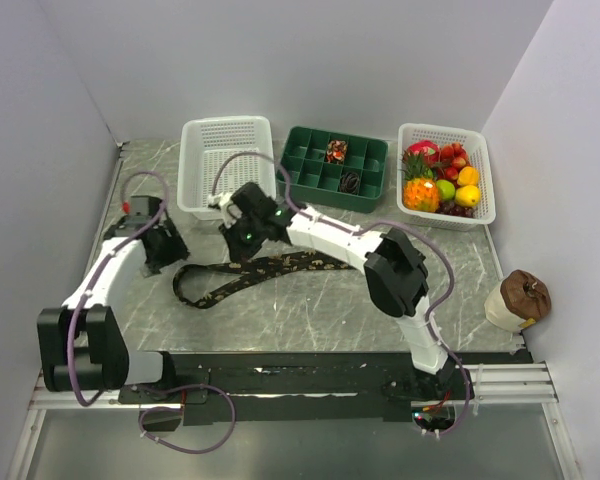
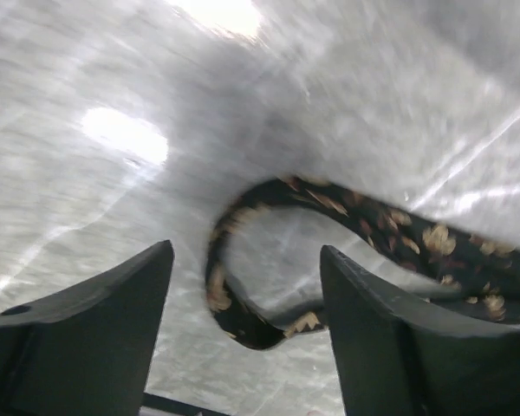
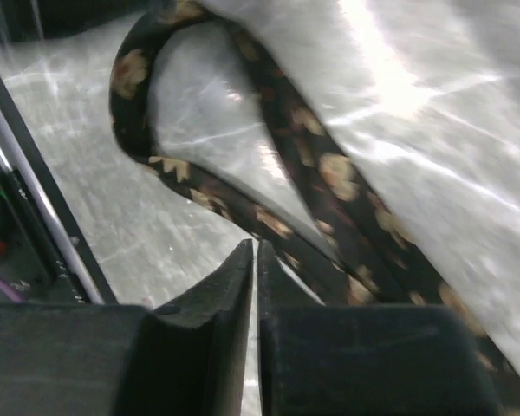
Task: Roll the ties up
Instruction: Flatten out the tie at the center of the board.
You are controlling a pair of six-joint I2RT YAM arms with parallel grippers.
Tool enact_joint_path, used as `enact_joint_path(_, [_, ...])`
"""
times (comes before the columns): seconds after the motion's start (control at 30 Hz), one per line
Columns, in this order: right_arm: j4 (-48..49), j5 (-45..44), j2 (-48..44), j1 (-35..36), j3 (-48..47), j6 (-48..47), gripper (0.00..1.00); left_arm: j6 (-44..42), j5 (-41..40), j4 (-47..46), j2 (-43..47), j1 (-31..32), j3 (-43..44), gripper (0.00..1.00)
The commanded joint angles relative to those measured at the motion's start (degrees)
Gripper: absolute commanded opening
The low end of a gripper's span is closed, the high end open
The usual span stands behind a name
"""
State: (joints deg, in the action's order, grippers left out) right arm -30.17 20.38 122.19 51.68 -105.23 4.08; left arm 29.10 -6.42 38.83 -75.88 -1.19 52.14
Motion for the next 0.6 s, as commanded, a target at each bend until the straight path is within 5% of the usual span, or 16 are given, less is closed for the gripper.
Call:
enact_joint_path(0.0, [13.1,-0.1,-3.1,5.4,4.8,-5.2,0.30,-2.6,9.4,-2.1,4.3,-10.7,1.5,0.77])
enact_joint_path(0.13, [20.2,-2.2,-4.6,10.6,8.6,-8.8,0.66,-3.1,23.7,-5.2,6.8,-23.0,0.1,0.83])
enact_joint_path(0.23, [21.9,-2.6,-3.4,13.3,8.0,-10.6,0.76,-1.4,30.9,-7.8,8.2,-30.8,-1.0,0.84])
enact_joint_path(0.57, [19.0,-4.2,6.3,15.3,-1.5,-12.7,0.76,1.2,39.4,-13.0,7.8,-34.3,-1.5,0.85])
